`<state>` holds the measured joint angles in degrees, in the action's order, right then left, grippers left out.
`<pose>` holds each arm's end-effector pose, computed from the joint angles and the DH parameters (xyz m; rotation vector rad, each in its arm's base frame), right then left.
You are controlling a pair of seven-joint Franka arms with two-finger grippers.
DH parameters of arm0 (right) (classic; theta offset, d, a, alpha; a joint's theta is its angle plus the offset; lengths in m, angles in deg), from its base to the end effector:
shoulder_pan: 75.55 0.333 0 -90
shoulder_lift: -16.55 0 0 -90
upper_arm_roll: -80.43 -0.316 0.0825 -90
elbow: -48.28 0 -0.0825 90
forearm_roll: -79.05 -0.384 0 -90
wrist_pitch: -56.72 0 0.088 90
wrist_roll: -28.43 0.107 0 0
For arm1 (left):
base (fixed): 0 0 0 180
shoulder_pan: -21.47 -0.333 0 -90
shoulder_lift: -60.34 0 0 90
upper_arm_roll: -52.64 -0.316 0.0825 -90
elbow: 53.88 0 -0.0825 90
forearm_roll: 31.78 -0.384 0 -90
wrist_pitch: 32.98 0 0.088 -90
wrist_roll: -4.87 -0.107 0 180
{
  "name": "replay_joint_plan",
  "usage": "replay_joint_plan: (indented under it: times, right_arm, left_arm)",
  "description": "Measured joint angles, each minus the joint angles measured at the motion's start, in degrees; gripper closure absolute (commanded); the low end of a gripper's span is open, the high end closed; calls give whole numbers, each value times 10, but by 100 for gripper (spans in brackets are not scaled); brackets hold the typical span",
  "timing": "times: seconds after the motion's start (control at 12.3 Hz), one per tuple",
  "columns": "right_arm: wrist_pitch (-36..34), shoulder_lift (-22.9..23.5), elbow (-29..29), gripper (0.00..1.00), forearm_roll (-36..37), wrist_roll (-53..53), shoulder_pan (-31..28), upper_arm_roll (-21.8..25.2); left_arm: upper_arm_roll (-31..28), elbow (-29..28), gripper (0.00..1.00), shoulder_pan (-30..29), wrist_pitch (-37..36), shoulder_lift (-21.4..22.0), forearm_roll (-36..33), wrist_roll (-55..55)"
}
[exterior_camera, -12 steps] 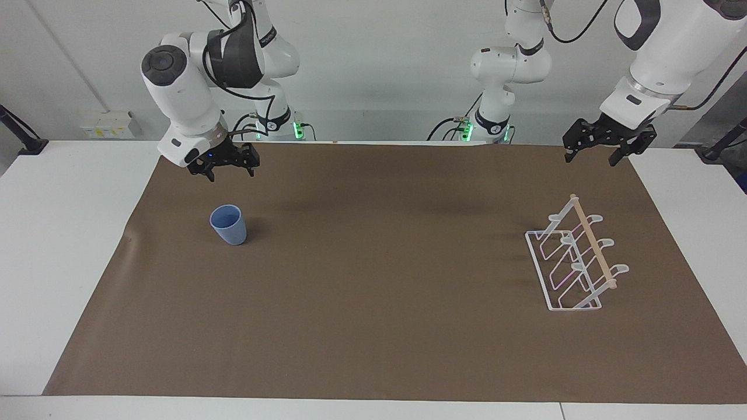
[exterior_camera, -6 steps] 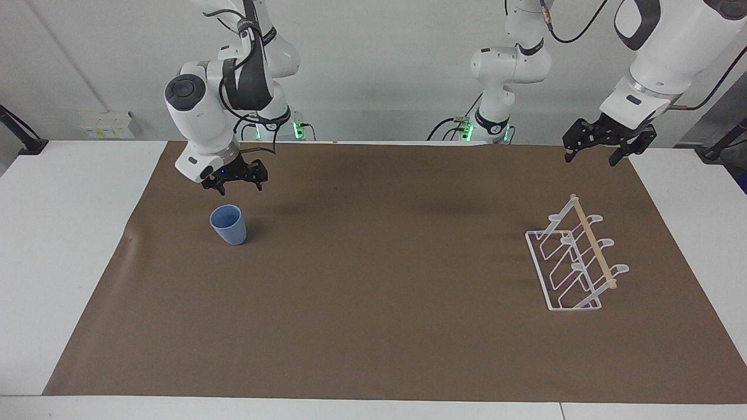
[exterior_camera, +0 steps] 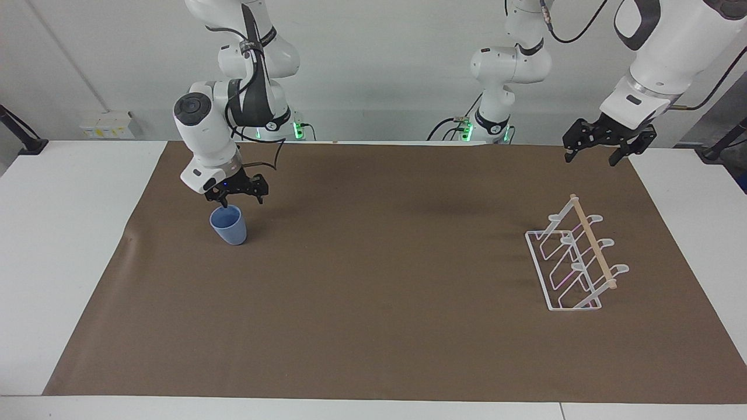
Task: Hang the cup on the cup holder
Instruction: 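Move the right gripper down onto the light blue cup, then close the right gripper on the light blue cup rim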
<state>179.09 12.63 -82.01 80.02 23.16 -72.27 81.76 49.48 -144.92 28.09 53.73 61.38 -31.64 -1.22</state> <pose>0.4989 0.0162 0.3797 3.1221 0.2121 -0.1098 0.5415 -0.0327 0.6211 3.1246 -0.2612 -0.0899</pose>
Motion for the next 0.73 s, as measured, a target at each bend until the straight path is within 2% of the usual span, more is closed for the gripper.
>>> replay_joint_plan:
  times: [0.73]
  right_arm:
    - [42,21,-19,0,0,0,-2,0]
  left_arm:
    - [0,0,0,0,0,0,0,0]
